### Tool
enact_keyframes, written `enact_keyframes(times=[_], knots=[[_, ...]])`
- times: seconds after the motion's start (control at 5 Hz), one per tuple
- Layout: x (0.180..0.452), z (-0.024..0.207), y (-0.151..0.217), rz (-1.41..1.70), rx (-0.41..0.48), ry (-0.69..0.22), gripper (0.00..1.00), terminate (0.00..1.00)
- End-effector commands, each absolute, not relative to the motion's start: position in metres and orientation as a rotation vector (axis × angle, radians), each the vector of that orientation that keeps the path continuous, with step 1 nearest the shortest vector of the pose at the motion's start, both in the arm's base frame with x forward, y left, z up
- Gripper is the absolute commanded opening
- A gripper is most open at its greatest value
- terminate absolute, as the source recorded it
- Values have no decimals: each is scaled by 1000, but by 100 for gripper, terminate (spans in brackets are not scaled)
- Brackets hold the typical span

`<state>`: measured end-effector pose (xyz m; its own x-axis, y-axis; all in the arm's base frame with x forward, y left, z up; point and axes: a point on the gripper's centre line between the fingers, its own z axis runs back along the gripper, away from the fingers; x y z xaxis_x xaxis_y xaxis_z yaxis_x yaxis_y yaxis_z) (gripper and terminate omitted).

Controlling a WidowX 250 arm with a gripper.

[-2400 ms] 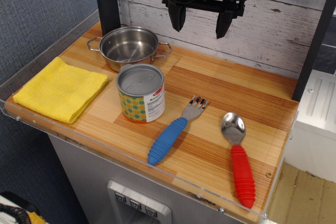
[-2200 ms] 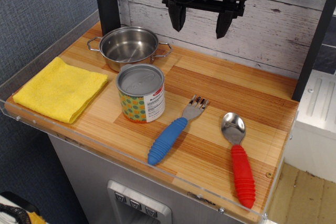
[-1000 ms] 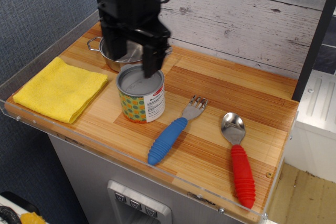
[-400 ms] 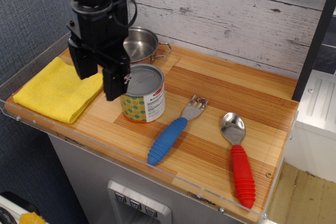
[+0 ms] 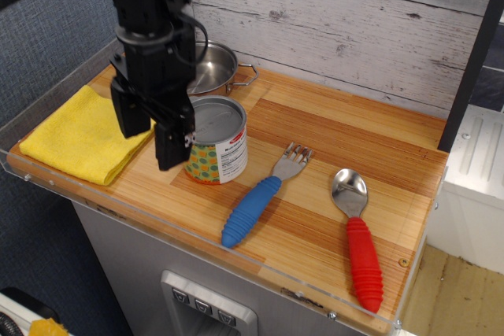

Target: Move the can to in front of the blue fork and against the brick wall.

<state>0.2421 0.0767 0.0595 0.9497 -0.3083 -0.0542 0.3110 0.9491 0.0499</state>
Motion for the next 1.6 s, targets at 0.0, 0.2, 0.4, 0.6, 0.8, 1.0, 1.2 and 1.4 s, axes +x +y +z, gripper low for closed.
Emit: enact_keyframes(times=[0.0,0.2,0.4,0.6,0.8,1.0,1.2,1.4], knots=[[266,61,84,-316,88,-19,100,0],[275,59,84,-335,91,-34,100,0],[286,58,82,-355,75,-58,100,0],[298,61,77,-387,54,-90,100,0],[308,62,77,-386,61,-116,100,0],[318,63,71,-406,70,-130,100,0],[326,66,67,-418,69,-143,100,0],[332,67,62,-438,64,-145,100,0]])
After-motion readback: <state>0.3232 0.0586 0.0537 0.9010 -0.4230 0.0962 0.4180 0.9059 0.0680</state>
